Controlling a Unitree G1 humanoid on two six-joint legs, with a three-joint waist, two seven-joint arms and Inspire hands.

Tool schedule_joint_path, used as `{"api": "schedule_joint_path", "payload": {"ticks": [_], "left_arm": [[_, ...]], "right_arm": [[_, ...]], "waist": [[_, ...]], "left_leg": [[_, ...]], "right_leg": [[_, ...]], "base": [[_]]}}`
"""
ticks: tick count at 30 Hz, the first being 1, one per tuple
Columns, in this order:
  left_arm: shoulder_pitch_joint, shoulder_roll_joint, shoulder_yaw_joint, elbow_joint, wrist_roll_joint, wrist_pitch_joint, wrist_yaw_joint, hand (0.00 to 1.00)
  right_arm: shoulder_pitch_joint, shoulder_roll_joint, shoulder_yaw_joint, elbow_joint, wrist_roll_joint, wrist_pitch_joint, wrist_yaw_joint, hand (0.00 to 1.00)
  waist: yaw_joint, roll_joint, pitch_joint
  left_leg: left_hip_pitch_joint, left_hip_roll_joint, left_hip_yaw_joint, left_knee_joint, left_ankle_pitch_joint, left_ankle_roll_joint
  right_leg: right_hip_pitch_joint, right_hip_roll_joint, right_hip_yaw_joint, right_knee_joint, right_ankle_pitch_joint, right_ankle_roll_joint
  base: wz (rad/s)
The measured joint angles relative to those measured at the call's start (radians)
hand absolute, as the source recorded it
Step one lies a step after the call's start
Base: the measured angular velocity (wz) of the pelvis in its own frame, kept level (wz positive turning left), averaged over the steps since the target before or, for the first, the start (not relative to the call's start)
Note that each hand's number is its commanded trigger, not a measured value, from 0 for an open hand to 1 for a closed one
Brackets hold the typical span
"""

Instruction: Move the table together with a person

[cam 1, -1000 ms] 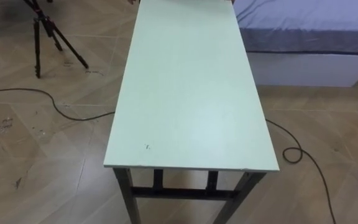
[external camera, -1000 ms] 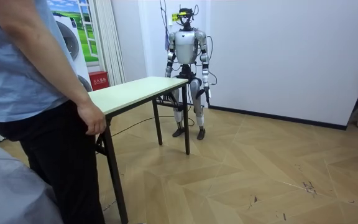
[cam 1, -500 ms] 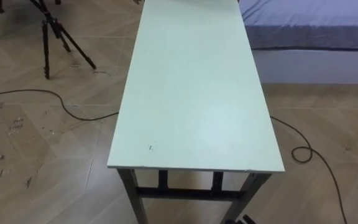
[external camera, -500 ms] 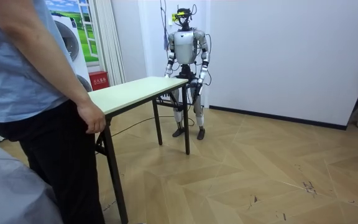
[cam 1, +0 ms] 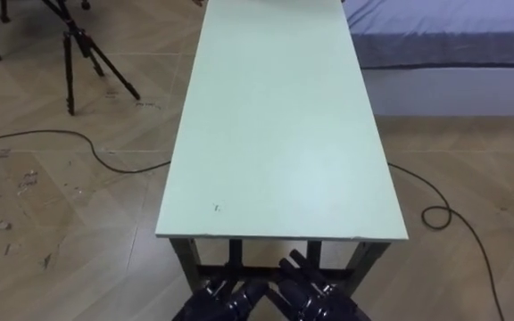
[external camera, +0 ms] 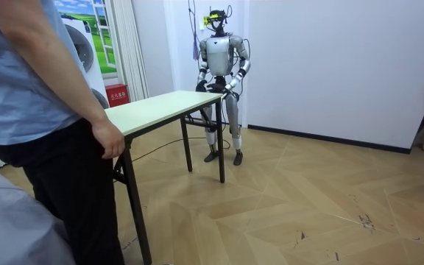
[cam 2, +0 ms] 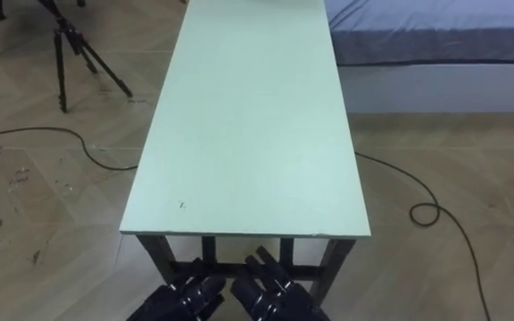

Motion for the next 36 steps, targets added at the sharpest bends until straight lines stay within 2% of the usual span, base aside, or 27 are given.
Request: {"api": "schedule_joint_path", "payload": {"ticks": [1, 2, 6, 9, 12, 14, 21, 28, 30, 32, 36], "left_arm": [[0.0, 0.006, -0.005, -0.011, -0.001, 0.0, 0.0, 0.0], [-0.001, 0.025, -0.017, -0.036, -0.009, 0.0, 0.0, 0.0], [-0.025, 0.079, -0.028, -0.097, -0.119, 0.007, -0.001, 0.0], [-0.026, 0.109, -0.029, -0.133, -0.13, 0.007, -0.001, 0.0], [-0.032, 0.139, -0.028, -0.139, -0.131, 0.007, -0.001, 0.0], [-0.034, 0.145, -0.024, -0.14, -0.136, 0.003, -0.001, 0.0], [-0.057, 0.151, -0.023, -0.14, -0.16, -0.002, 0.002, 0.0], [-0.089, 0.169, -0.007, -0.14, -0.306, 0.022, 0.022, 0.0], [-0.11, 0.168, 0.009, -0.133, -0.35, 0.045, 0.057, 0.0], [-0.123, 0.167, 0.023, -0.119, -0.392, 0.052, 0.075, 0.0], [-0.194, 0.162, 0.068, -0.028, -0.395, 0.058, 0.135, 0.0]], "right_arm": [[0.0, -0.007, 0.003, -0.009, 0.003, 0.0, 0.0, 0.0], [-0.003, -0.028, 0.018, -0.024, 0.017, 0.0, -0.001, 0.0], [-0.033, -0.07, 0.049, -0.025, 0.072, 0.002, -0.001, 0.0], [-0.041, -0.079, 0.05, -0.025, 0.072, 0.001, -0.001, 0.0], [-0.054, -0.105, 0.068, -0.035, 0.071, 0.0, -0.002, 0.0], [-0.055, -0.108, 0.068, -0.037, 0.072, -0.003, -0.004, 0.0], [-0.072, -0.12, 0.067, -0.052, 0.077, -0.006, -0.014, 0.0], [-0.125, -0.138, 0.067, -0.048, 0.084, 0.01, -0.051, 0.0], [-0.158, -0.138, 0.067, -0.026, 0.084, 0.027, -0.066, 0.0], [-0.173, -0.137, 0.067, -0.022, 0.085, 0.035, -0.09, 0.0], [-0.205, -0.136, 0.065, -0.021, 0.087, 0.053, -0.151, 0.0]], "waist": [[0.0, 0.0, -0.0001], [-0.002, 0.0, 0.0], [-0.006, 0.0, -0.0001], [-0.007, 0.001, -0.0001], [-0.01, 0.002, -0.0002], [-0.009, 0.005, -0.0002], [-0.008, 0.015, 0.0082], [0.004, 0.008, 0.0135], [0.007, 0.004, 0.0159], [0.012, 0.001, 0.0181], [0.029, -0.001, 0.0208]], "left_leg": [[-0.001, 0.0, 0.0, 0.0, 0.0, 0.0], [-0.001, 0.0, 0.001, 0.0, 0.0, 0.0], [-0.002, 0.0, 0.001, 0.0, 0.0, 0.0], [-0.002, 0.0, 0.001, 0.0, 0.0, 0.0], [-0.003, 0.0, 0.001, 0.009, 0.0, 0.0], [-0.001, 0.0, 0.0, 0.01, 0.0, 0.0], [-0.004, 0.001, 0.0, 0.013, 0.0, 0.0], [-0.018, 0.001, 0.001, 0.014, 0.0, 0.0], [-0.015, 0.002, -0.003, 0.017, 0.0, 0.0], [-0.014, 0.003, -0.008, 0.024, 0.0, 0.0], [-0.016, 0.004, -0.016, 0.025, 0.0, 0.0]], "right_leg": [[0.0, 0.0, 0.0, 0.0, 0.0, 0.0], [0.001, 0.0, 0.001, 0.0, 0.0, 0.0], [0.0, 0.0, 0.001, 0.0, 0.0, 0.0], [0.0, 0.0, 0.001, -0.002, 0.0, 0.0], [0.002, 0.0, 0.001, -0.003, 0.0, 0.0], [0.003, 0.0, 0.002, -0.002, 0.0, 0.0], [0.0, 0.0, 0.002, 0.001, 0.0, -0.001], [-0.03, -0.002, 0.007, 0.03, -0.001, -0.005], [-0.025, -0.002, 0.005, 0.035, -0.001, -0.007], [-0.02, -0.001, 0.004, 0.034, 0.001, -0.009], [-0.017, 0.0, -0.001, 0.031, 0.005, -0.013]], "base": [[-0.03], [0.0], [0.0], [0.0], [0.0], [0.0], [0.0], [-0.02], [0.05], [0.06], [0.03]]}}
